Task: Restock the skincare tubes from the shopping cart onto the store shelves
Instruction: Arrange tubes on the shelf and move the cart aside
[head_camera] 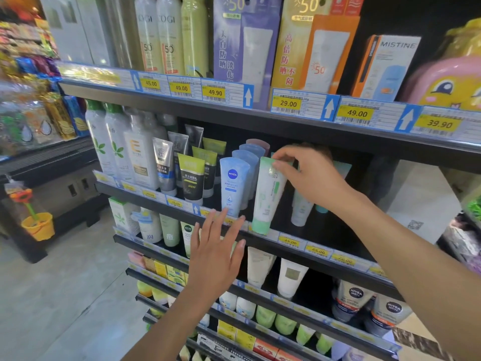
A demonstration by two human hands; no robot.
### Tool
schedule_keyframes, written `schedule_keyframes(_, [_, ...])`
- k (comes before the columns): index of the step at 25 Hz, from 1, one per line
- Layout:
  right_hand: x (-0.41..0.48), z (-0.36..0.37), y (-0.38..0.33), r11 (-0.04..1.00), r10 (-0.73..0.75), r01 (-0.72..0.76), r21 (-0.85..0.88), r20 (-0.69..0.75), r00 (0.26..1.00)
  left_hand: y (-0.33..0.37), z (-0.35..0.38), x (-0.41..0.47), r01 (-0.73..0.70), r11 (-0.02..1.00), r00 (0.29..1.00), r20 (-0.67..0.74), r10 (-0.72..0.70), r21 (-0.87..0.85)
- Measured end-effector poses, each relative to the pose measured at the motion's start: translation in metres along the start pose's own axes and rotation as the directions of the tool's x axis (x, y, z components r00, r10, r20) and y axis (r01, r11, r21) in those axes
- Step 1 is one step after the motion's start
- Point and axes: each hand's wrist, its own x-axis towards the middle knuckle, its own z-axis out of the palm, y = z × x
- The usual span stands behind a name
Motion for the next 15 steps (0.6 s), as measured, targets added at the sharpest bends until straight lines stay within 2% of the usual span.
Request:
schedule_keyframes(4, [0.015, 0.008, 0.008, 0.999, 0.037, -0.038, -0.001, -0.030, 0.999, -0.002, 0.004, 0.000, -0.003, 1.000, 1.000, -0.007, 0.003, 0.019])
schedule_keyframes(9, [0.029, 0.021, 0.016, 0.969, 0.108, -0.115, -0.220, -0.042, 0.993, -0.003, 0.008, 0.001, -0.001, 1.000, 0.999, -0.032, 0.001, -0.005])
schedule_keyframes(12, [0.027, 0.030, 0.019, 0.924, 0.100, -0.116, -0.365, -0.062, 0.993, -0.003, 0.009, 0.001, 0.012, 1.000, 0.999, -0.038, -0.012, -0.005])
schedule_keyframes(15, [0.028, 0.036, 0.023, 0.902, 0.114, -0.124, -0.414, -0.048, 0.992, -0.002, 0.012, 0.000, 0.016, 1.000, 0.998, -0.053, -0.016, -0.004])
